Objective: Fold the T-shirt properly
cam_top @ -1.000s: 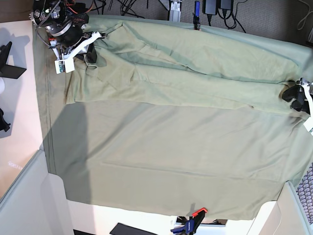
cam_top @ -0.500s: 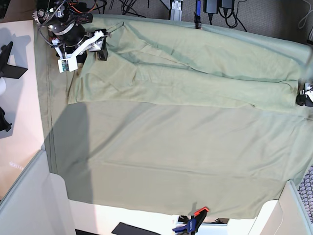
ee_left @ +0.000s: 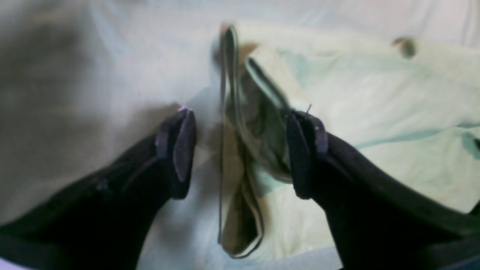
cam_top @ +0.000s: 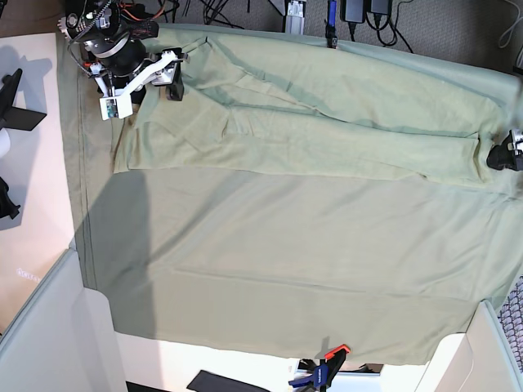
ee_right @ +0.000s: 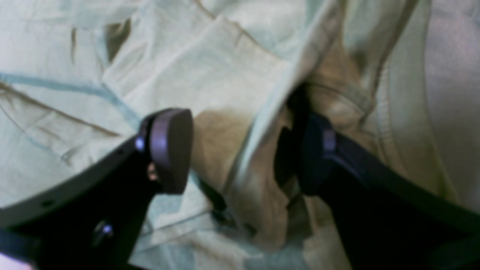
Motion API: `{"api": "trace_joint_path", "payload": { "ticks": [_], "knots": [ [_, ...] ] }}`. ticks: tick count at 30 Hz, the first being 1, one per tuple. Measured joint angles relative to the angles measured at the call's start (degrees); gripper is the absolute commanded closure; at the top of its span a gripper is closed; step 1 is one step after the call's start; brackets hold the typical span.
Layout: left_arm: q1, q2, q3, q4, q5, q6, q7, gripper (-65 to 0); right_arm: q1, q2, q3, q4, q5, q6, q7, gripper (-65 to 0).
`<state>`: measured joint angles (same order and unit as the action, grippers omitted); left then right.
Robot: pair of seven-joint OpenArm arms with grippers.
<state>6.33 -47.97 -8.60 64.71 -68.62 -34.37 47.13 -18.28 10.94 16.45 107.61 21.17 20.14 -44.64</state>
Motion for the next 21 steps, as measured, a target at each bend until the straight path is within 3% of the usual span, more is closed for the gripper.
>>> {"api": "trace_joint_path", "payload": {
  "ticks": [12, 14, 17, 21],
  "knots": [
    [1.8, 0.2, 0.8, -0.4, 1.4, -0.2, -0.7, -40.8, 0.0, 0.0, 0.0, 0.0, 0.0, 0.0, 0.0, -41.1],
    [2.6, 0.2, 0.7, -0.4, -0.5, -0.5, -0.4, -40.8, 0.0, 0.0, 0.0, 0.0, 0.0, 0.0, 0.0, -41.1],
    [3.5, 0.5, 0.7, -0.4, -4.2, -3.8, 1.7, -40.8, 0.0, 0.0, 0.0, 0.0, 0.0, 0.0, 0.0, -41.1],
    [3.3, 2.3, 0.7, -0.4, -5.3, -4.2, 1.5, -40.8, 0.0, 0.0, 0.0, 0.0, 0.0, 0.0, 0.0, -41.1]
  ]
}}
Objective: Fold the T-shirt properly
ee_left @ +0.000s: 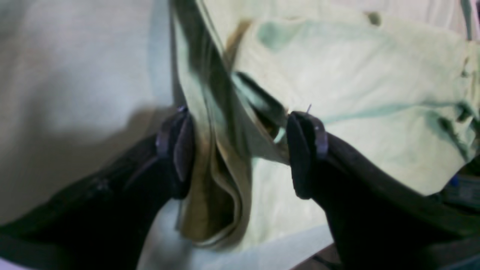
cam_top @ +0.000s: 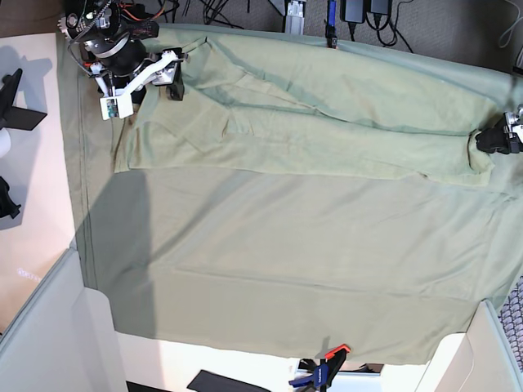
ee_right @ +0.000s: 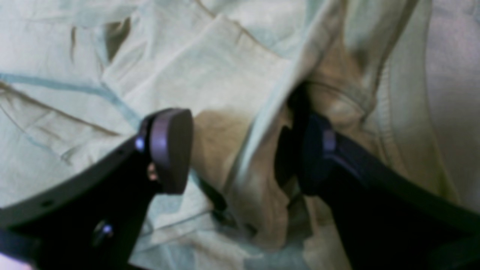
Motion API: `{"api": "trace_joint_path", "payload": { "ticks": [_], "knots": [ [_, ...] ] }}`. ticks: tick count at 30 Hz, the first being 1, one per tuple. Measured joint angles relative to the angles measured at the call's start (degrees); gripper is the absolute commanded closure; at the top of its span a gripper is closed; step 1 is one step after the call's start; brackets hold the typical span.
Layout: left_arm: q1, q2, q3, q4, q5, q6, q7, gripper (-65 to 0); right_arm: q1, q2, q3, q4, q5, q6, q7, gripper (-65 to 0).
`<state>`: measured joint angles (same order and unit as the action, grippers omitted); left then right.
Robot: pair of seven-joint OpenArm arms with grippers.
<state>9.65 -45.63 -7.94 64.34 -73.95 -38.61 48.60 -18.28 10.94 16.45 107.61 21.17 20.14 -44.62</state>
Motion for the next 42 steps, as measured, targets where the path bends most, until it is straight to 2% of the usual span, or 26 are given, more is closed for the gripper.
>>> {"api": "trace_joint_path", "payload": {
  "ticks": [5, 6, 10, 16, 24, 27, 33, 37, 42],
  "knots": [
    [0.0, 1.6, -0.1, 0.0, -0.5, -0.1, -1.1, -40.4, 0.0, 0.0, 0.0, 0.0, 0.0, 0.0, 0.0, -41.1],
    [0.0, 1.8, -0.2, 0.0, -0.4, -0.1, -1.5, -38.6, 0.0, 0.0, 0.0, 0.0, 0.0, 0.0, 0.0, -41.1],
    [-0.1, 2.5, -0.2, 0.0, 1.2, -0.3, -1.7, -20.5, 0.0, 0.0, 0.0, 0.0, 0.0, 0.0, 0.0, -41.1],
    [0.1, 2.6, 0.1, 0.0, -0.1, -0.2, -1.4, 0.0, 0.0, 0.0, 0.0, 0.0, 0.0, 0.0, 0.0, -41.1],
    [-0.9, 2.5, -0.3, 0.6, 1.7, -0.2, -3.3, 0.0, 0.0, 0.0, 0.0, 0.0, 0.0, 0.0, 0.0, -41.1],
    [-3.0, 2.4, -4.5, 0.7, 4.6, -0.4, -5.2, 0.0, 0.0, 0.0, 0.0, 0.0, -0.7, 0.0, 0.0, -41.1],
    [-6.0, -2.2, -7.1, 0.7, 9.2, -0.5, -7.3, 0.0, 0.0, 0.0, 0.0, 0.0, -0.9, 0.0, 0.0, -41.1],
    [-7.4, -3.2, -7.0, 0.7, 14.7, -0.6, -9.7, 0.0, 0.0, 0.0, 0.0, 0.0, -0.9, 0.0, 0.4, -41.1],
    [-7.8, -3.7, -7.0, 1.0, 14.7, -0.5, -10.1, 0.0, 0.0, 0.0, 0.0, 0.0, -1.1, 0.0, 0.4, -41.1]
  ]
}}
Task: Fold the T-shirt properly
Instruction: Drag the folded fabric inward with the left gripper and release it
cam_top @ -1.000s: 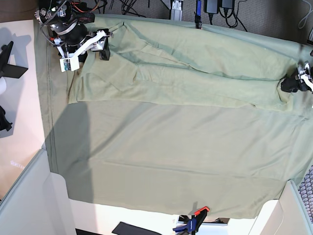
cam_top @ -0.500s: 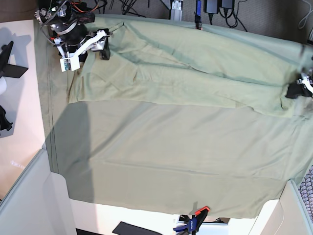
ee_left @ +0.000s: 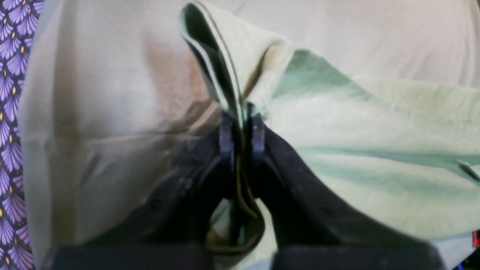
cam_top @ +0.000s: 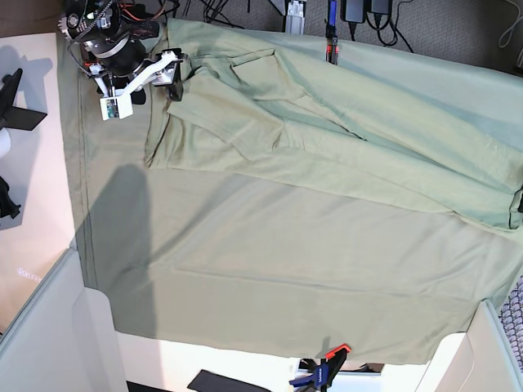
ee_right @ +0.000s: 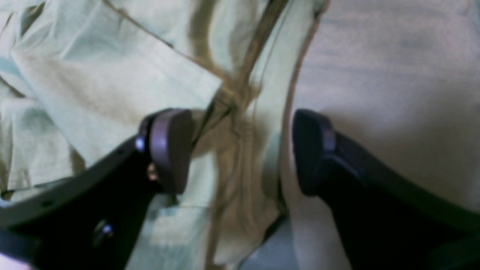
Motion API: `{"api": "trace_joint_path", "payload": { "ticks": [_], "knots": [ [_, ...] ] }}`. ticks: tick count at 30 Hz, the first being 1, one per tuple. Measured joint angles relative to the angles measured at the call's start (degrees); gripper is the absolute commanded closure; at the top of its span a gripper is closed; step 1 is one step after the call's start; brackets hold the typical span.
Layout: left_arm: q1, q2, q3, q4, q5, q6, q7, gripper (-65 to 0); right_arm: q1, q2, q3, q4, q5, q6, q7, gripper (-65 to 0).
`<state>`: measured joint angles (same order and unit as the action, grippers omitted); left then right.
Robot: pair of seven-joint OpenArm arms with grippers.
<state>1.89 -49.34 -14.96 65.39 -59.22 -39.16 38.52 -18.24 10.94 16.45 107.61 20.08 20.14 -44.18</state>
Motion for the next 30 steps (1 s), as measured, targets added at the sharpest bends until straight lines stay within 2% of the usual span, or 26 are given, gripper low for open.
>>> {"api": "trace_joint_path", "payload": {
  "ticks": [4, 8, 10, 14, 20, 23, 26, 30],
  "knots": [
    [1.2, 0.7, 0.0, 5.9, -1.2, 0.0, 1.0, 0.0, 0.0, 0.0, 0.0, 0.0, 0.0, 0.0, 0.0, -41.1],
    [4.8, 3.3, -0.1, 20.2, -1.7, 0.0, 2.9, 0.0, 0.0, 0.0, 0.0, 0.0, -0.1, 0.0, 0.6, -41.1],
    [7.5, 5.1, 0.7, 27.8, -0.9, -0.2, 2.9, 0.0, 0.1, 0.0, 0.0, 0.0, -0.1, 0.0, 0.8, -41.1],
    [11.1, 8.6, 5.3, 38.6, 4.7, -0.4, 2.5, 0.0, 0.1, 0.0, 0.0, 0.0, 0.0, 0.0, 1.1, -41.1],
    [12.2, 15.8, 15.7, 40.2, 16.9, -0.4, -1.7, 0.0, 0.1, 0.0, 0.0, 0.0, 0.0, 0.0, 1.1, -41.1],
    [11.9, 19.8, 18.7, 39.7, 22.1, 0.9, -4.4, 0.0, 0.1, 0.0, 0.0, 0.0, 0.0, 0.0, 1.1, -41.1],
    [11.8, 22.6, 19.0, 38.7, 23.2, 2.5, -4.6, 0.0, 0.1, 0.0, 0.0, 0.0, 0.0, 0.0, 1.1, -41.1],
    [11.8, 24.8, 18.8, 38.4, 23.2, 2.6, -4.6, 0.0, 0.1, 0.0, 0.0, 0.0, 0.0, 0.0, 1.1, -41.1]
  ]
}}
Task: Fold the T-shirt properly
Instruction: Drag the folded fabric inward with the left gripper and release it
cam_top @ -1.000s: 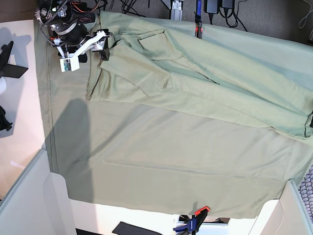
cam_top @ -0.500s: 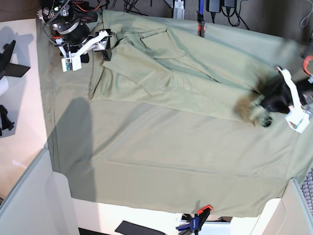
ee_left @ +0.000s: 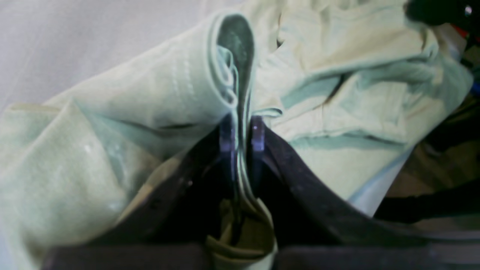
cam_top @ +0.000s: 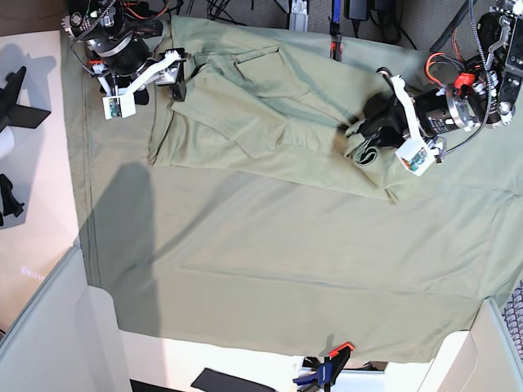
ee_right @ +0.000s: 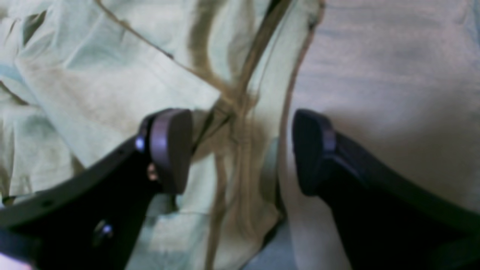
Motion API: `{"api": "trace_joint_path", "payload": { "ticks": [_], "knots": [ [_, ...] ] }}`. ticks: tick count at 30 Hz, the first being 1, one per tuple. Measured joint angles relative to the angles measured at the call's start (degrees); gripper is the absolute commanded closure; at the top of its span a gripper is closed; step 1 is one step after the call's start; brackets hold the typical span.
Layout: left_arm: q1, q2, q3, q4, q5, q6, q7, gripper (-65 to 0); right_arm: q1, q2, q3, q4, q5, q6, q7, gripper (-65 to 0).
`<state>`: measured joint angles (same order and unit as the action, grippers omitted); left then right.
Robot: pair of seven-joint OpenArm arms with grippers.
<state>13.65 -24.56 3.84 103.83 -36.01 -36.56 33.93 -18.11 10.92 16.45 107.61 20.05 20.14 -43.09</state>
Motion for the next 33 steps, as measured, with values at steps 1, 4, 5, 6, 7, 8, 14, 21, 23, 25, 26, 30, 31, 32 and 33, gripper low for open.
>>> {"api": "trace_joint_path", "payload": {
  "ticks": [1, 4, 5, 6, 7, 8, 14, 21, 23, 25, 26, 30, 31, 32, 33],
  "knots": [
    [0.0, 0.4, 0.0, 0.0, 0.0, 0.0, 0.1, 0.0, 0.0, 0.0, 0.0, 0.0, 0.0, 0.0, 0.0, -41.1],
    [0.0, 1.7, 0.0, 0.0, 0.0, 0.1, 0.0, 0.0, 0.0, 0.0, 0.0, 0.0, 0.0, 0.0, 0.0, -41.1],
    [0.0, 2.0, 0.0, 0.0, 0.0, 0.1, 0.0, 0.0, 0.0, 0.0, 0.0, 0.0, 0.0, 0.0, 0.0, -41.1],
    [0.0, 2.1, 0.0, 0.0, 0.0, 0.1, 0.1, -2.9, 0.0, 0.0, 0.0, 0.0, 0.0, 0.0, 0.0, -41.1],
    [0.0, 2.3, 0.0, 0.0, 0.0, 0.1, 0.0, -6.3, 0.0, 0.0, 0.0, 0.0, 0.0, 0.0, 0.0, -41.1],
    [0.0, 2.4, 0.0, 0.0, -0.2, 0.1, 0.0, -10.3, 0.0, 0.0, 0.0, 0.0, 0.0, 0.0, 0.0, -41.1],
    [0.0, 2.4, 2.0, 0.0, -5.0, 0.1, 0.1, -33.6, 0.0, 0.0, 0.0, 0.0, 0.0, 0.0, 0.0, -41.1],
    [-0.3, 5.0, 3.1, 2.6, -8.3, -0.2, 4.0, -33.7, 0.0, 0.0, 0.0, 0.0, 0.0, 0.0, 0.0, -41.1],
    [-0.4, 4.9, -0.2, 6.3, -8.6, -0.4, 4.3, -33.7, 0.0, 0.0, 0.0, 0.0, -0.1, 0.0, 0.0, -41.1],
    [-0.9, 3.5, -4.1, 9.1, -9.8, -0.9, 4.8, -33.7, 0.0, 0.0, 0.0, 0.0, 0.0, 0.0, 0.0, -41.1],
    [-1.0, 2.5, -5.9, 9.7, -10.6, -1.0, 4.7, -33.7, 0.0, 0.0, 0.0, 0.0, 0.0, 0.0, 0.0, -41.1],
    [-0.5, -1.6, -10.1, 9.7, -10.9, -1.0, 5.8, -33.7, 0.0, 0.0, 1.1, 0.0, 0.0, -1.5, 0.0, -41.2],
    [-0.1, -2.3, -10.7, 9.7, -11.0, -1.1, 5.8, -33.7, 0.0, -0.2, 2.1, 0.0, 0.0, -2.9, 0.0, -41.2],
    [0.5, -3.2, -11.4, 9.7, -11.0, -1.1, 5.8, -33.7, 0.2, -0.5, 3.6, 0.0, 0.0, -3.8, 0.0, -41.2],
    [1.2, -4.0, -12.0, 9.7, -10.8, -1.1, 5.8, -33.7, 0.5, -0.7, 5.2, 0.0, 0.0, -4.1, -0.1, -41.2]
  ]
}}
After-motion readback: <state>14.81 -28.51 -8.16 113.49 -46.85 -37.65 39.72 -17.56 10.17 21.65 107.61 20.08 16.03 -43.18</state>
